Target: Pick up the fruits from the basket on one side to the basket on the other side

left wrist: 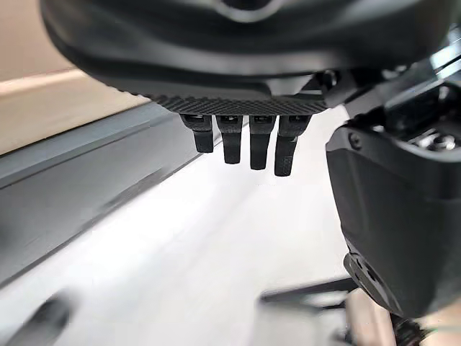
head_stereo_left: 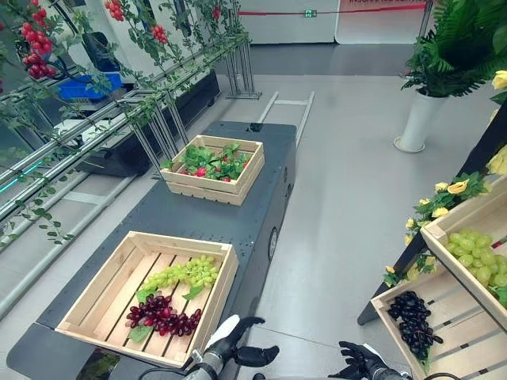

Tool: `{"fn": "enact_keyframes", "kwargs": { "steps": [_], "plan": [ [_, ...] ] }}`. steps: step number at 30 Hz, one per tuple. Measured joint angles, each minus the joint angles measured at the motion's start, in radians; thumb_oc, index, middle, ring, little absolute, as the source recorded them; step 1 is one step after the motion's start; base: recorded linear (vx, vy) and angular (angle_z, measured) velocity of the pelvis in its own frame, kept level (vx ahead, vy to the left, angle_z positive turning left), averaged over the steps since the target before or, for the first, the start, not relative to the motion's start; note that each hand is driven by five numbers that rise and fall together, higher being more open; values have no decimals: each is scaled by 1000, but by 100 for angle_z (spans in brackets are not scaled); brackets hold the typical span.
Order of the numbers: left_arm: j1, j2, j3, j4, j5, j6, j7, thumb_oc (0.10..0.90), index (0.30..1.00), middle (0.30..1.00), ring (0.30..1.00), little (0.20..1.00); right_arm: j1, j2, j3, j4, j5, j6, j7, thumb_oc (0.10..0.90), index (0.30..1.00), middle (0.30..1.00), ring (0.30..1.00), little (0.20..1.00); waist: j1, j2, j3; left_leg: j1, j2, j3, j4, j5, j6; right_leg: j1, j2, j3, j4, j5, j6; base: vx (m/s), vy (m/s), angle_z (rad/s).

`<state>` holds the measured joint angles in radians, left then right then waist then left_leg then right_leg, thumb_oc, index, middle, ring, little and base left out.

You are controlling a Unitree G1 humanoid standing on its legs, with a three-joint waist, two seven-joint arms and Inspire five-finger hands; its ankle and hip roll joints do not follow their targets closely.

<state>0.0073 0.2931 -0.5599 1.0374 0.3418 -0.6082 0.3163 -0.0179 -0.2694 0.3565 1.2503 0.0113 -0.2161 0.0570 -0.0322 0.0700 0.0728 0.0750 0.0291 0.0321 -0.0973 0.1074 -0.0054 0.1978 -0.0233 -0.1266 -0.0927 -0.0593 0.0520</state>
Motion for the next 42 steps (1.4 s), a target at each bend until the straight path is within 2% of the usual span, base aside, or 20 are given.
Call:
{"fn": "enact_keyframes", "kwargs": {
  "steps": [5, 7, 9, 10, 12, 15, 17, 21, 25, 30, 34, 35, 38, 40, 42],
  "plan": [
    [-10, 30, 137, -175, 12, -46, 157, 800, 900, 900, 900, 900, 0, -1, -1, -4, 0, 4, 1, 800, 900, 900, 900, 900, 15, -1, 3, -3, 1, -6, 0, 1, -2, 0, 2, -11, 0, -2, -3, 14, 33, 3],
    [-16, 83, 207, -238, 26, -50, 217, 800, 900, 900, 900, 900, 1, -1, -3, -5, 0, 5, 1, 800, 900, 900, 900, 900, 20, -3, 5, -7, 2, -19, 0, 3, -5, 0, 4, -25, 0, -3, -5, 23, 56, 12],
    [-16, 132, 261, -279, -5, -50, 214, 800, 900, 900, 900, 900, 3, -1, -3, -11, 0, 10, 1, 800, 900, 900, 900, 900, 24, -5, 7, -11, 2, -26, 0, 4, -6, 0, 5, -33, 0, -4, -6, 25, 60, 13],
    [-16, 162, 301, -316, -68, -48, 189, 800, 900, 900, 900, 900, 7, -1, -4, -22, 0, 14, 1, 800, 900, 900, 900, 900, 27, -6, 11, -14, 2, -31, 0, 5, -7, 0, 6, -41, 0, -5, -7, 24, 52, 15],
    [-19, 172, 374, -359, -140, -44, 189, 800, 900, 900, 900, 900, 14, -3, -10, -31, 0, 16, 1, 800, 900, 900, 900, 900, 45, -5, 18, -16, 2, -33, 0, 6, -8, 0, 6, -44, 0, -5, -6, 19, 48, 7],
    [-25, 223, 410, -407, -136, -27, 215, 800, 900, 900, 900, 900, 23, -5, -19, -41, 0, 21, 0, 800, 900, 900, 900, 900, 63, -6, 25, -24, 1, -43, 0, 7, -10, -4, 7, -51, 0, -5, -7, 24, 60, 8],
    [-41, 264, 410, -404, -110, 3, 247, 800, 900, 900, 900, 900, 24, -5, -19, -48, 0, 21, 0, 800, 900, 900, 900, 900, 68, -8, 28, -40, -2, -56, 0, 12, -11, -16, 8, -64, 0, -5, -7, 45, 45, 17],
    [-62, 277, 411, -364, -71, 76, 284, 800, 900, 900, 900, 900, 18, -5, -16, -51, 0, 21, 0, 800, 900, 900, 900, 900, 73, -11, 35, -57, -8, -58, 0, 17, -8, -29, 7, -71, 3, -5, -6, 14, 67, 7],
    [-102, 293, 411, -250, -45, 164, 296, 800, 900, 900, 900, 900, -6, -3, -16, -51, 2, 21, 0, 800, 900, 900, 900, 900, 75, -22, 77, -62, -11, -62, 7, 19, -7, -32, 6, -74, 4, -4, -4, 11, 69, 2],
    [-181, 368, 409, -127, 10, 224, 309, 800, 900, 900, 900, 900, -41, -7, 13, -51, 37, 20, 0, 800, 900, 900, 900, 900, 96, -44, 128, -97, -12, -74, 15, 28, -6, -67, 8, -81, 20, -6, -3, -110, 22, 8],
    [-348, 461, 353, -41, 55, 258, 317, 800, 900, 900, 900, 900, -149, -35, 56, -48, 53, 17, 0, 800, 900, 900, 900, 900, 113, -43, 248, -182, -11, -83, 97, 27, -7, -148, 5, -103, 134, -41, -5, -131, 50, 22],
    [-390, 499, 323, -32, 60, 266, 322, 800, 900, 900, 900, 900, -184, -40, 57, -48, 80, 14, 0, 800, 900, 900, 900, 900, 111, -43, 282, -221, -15, -80, 130, 23, -7, -205, -7, -105, 216, -74, -5, -119, 68, 13],
    [-450, 536, 279, -32, 99, 276, 339, 800, 900, 900, 900, 900, -244, -50, 60, -58, 85, 11, 0, 800, 900, 900, 900, 900, 126, -49, 337, -278, -33, -77, 195, 11, -6, -310, -37, -103, 385, -145, -6, -182, 110, 11],
    [-516, 568, 218, -37, 141, 292, 355, 800, 900, 900, 900, 900, -299, -69, 60, -77, 84, 8, -1, 800, 900, 900, 900, 900, 134, -52, 401, -340, -57, -77, 263, -3, 5, -401, -75, -95, 534, -204, -11, -137, 105, 18],
    [-529, 570, 195, -35, 195, 327, 364, 800, 900, 900, 900, 900, -334, -72, 71, -78, 82, 8, -1, 800, 900, 900, 900, 900, 134, -57, 425, -395, -68, -69, 317, -10, 8, -464, -93, -96, 610, -222, -14, -132, 102, 6]
  ]
}}
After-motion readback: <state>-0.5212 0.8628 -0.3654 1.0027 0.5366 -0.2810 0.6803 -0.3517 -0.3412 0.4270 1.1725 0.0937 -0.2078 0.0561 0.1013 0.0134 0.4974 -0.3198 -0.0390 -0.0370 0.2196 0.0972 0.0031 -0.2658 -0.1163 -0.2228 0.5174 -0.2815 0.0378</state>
